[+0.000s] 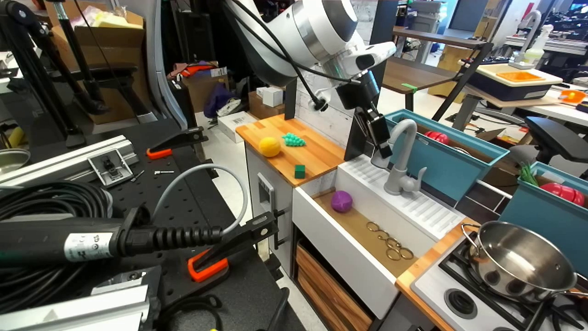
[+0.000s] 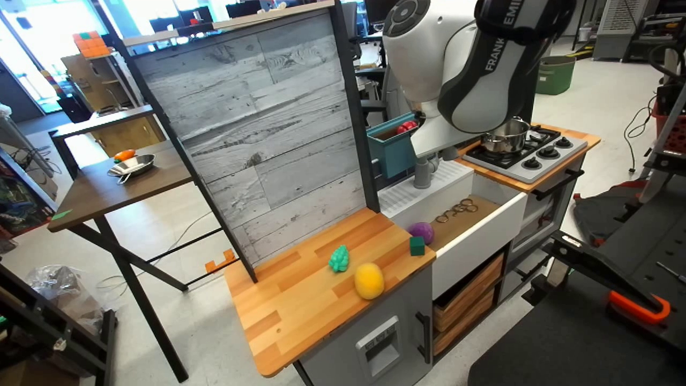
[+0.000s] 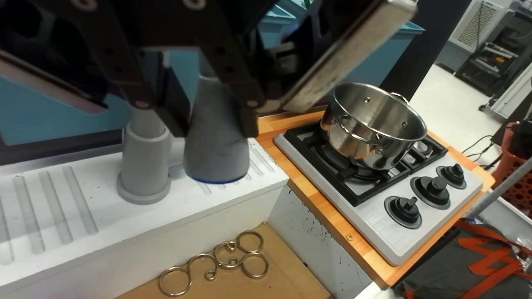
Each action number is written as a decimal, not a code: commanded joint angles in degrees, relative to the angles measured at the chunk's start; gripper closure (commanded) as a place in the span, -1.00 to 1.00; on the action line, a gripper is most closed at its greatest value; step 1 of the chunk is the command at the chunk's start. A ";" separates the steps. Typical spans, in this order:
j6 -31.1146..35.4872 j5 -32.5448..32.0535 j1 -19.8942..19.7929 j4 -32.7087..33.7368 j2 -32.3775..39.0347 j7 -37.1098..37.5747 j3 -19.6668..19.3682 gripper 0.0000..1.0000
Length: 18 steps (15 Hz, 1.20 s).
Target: Move the grey faucet to the left
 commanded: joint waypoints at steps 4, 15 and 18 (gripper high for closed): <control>4.42 -0.30 -4.89 -5.73 -5.91 -15.06 5.52 0.79; 11.36 12.55 -21.60 -1.79 -6.06 -44.10 24.71 0.79; 10.46 16.74 -26.73 3.98 -2.50 -51.98 32.44 0.79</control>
